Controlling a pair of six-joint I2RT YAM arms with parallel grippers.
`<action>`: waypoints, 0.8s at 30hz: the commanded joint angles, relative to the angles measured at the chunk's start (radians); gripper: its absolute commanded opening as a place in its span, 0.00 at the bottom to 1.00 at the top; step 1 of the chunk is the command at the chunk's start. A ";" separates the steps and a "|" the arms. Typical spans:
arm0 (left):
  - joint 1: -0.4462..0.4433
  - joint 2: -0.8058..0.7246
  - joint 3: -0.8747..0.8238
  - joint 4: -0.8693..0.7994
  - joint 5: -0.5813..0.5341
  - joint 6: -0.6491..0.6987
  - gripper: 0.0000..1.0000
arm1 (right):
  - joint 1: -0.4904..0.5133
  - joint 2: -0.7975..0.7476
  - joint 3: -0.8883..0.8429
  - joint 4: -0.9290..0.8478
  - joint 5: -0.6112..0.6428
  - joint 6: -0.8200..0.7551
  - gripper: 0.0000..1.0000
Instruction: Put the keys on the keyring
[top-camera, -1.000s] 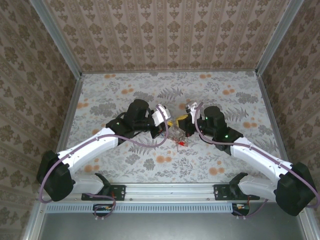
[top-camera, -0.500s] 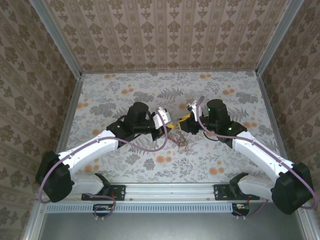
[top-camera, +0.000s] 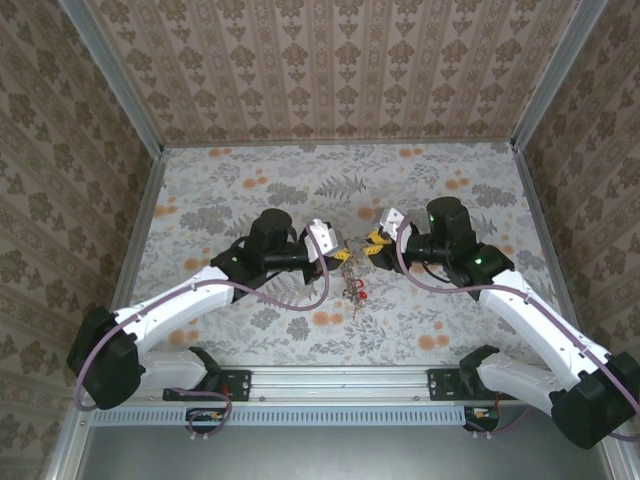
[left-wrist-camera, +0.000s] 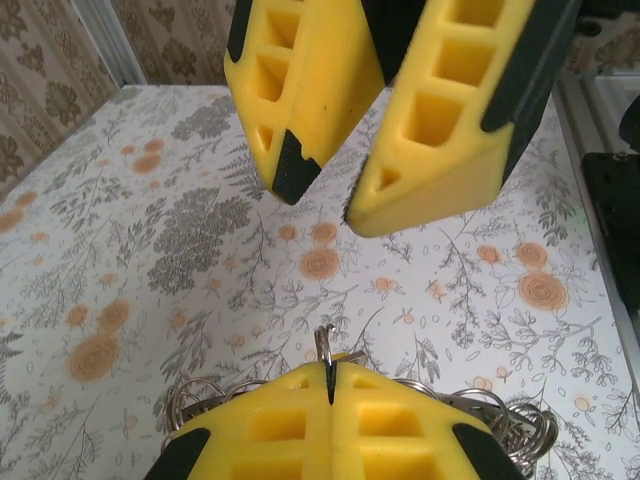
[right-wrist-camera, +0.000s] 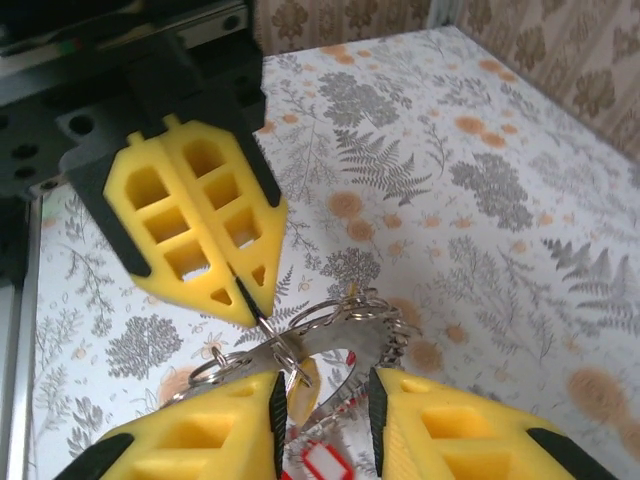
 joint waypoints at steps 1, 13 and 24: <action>-0.009 -0.036 -0.011 0.089 0.054 0.019 0.00 | -0.002 0.004 -0.009 -0.051 -0.079 -0.188 0.32; -0.014 -0.029 -0.015 0.115 0.090 0.010 0.00 | 0.006 0.090 0.034 -0.092 -0.173 -0.283 0.41; -0.020 0.006 -0.018 0.135 0.137 0.003 0.00 | 0.036 0.189 0.001 0.057 -0.210 -0.214 0.04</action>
